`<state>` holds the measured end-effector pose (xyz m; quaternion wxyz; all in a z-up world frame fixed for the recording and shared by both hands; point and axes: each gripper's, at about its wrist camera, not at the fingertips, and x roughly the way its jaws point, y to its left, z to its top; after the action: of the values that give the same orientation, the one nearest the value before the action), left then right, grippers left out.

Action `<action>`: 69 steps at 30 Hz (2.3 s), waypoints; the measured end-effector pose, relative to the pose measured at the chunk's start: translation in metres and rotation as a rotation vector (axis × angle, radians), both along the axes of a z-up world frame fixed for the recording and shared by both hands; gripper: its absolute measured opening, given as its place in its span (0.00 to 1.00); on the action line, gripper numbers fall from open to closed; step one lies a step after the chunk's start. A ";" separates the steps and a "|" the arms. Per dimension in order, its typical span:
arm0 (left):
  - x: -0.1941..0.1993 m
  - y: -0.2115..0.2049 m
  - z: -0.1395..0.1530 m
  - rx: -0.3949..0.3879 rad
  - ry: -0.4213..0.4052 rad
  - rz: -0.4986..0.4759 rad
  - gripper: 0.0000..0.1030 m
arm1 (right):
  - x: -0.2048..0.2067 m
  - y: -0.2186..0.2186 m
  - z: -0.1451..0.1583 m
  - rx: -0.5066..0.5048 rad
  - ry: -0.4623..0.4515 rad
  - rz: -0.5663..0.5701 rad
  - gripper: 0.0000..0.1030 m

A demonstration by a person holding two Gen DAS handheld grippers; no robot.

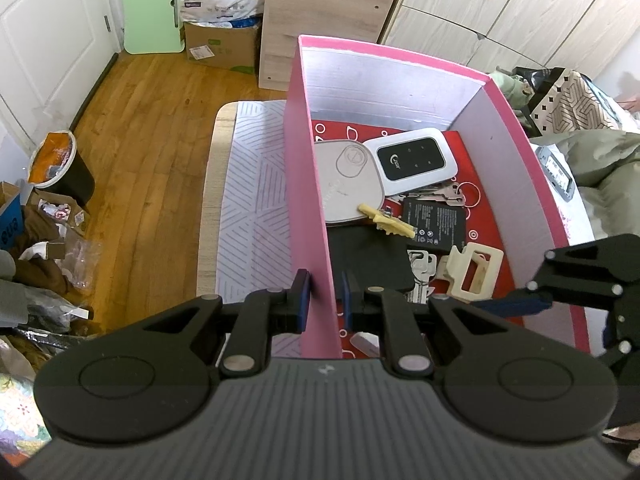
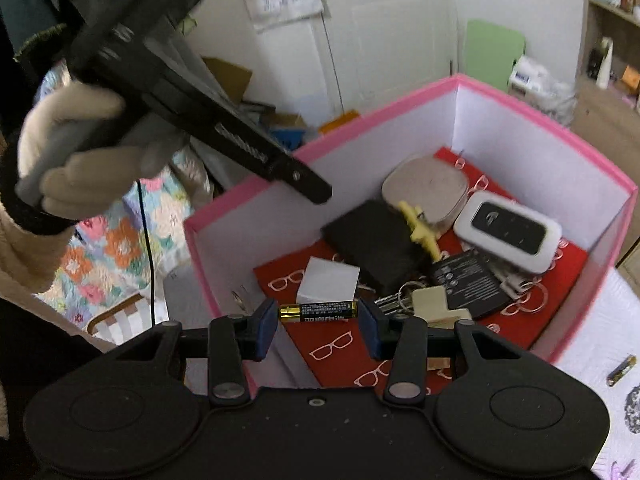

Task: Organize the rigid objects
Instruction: 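Lower the AA battery into the pink box and open the right gripper, then grasp the second AA battery with the right gripper and lift it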

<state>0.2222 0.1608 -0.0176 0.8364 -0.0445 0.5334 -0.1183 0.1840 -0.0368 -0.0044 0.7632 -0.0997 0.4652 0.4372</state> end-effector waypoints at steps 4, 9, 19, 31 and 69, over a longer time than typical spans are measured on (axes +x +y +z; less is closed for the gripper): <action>0.001 0.001 0.000 -0.006 0.002 0.000 0.13 | 0.003 0.004 -0.001 0.007 0.015 -0.042 0.54; 0.001 0.001 -0.001 -0.002 0.002 0.002 0.13 | 0.003 -0.024 0.015 0.090 -0.013 -0.116 0.56; 0.002 -0.001 0.000 -0.002 0.011 0.012 0.14 | -0.013 -0.131 0.031 0.162 -0.121 -0.441 0.57; 0.000 -0.005 0.000 0.016 0.007 0.026 0.14 | 0.003 -0.178 -0.011 -0.047 -0.237 -0.631 0.59; 0.002 -0.001 -0.001 0.003 0.017 0.041 0.14 | 0.035 -0.148 -0.032 0.015 -0.236 -0.692 0.10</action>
<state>0.2247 0.1597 -0.0181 0.8342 -0.0549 0.5395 -0.1000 0.2191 -0.1852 -0.0363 0.9151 0.0192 0.3769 0.1420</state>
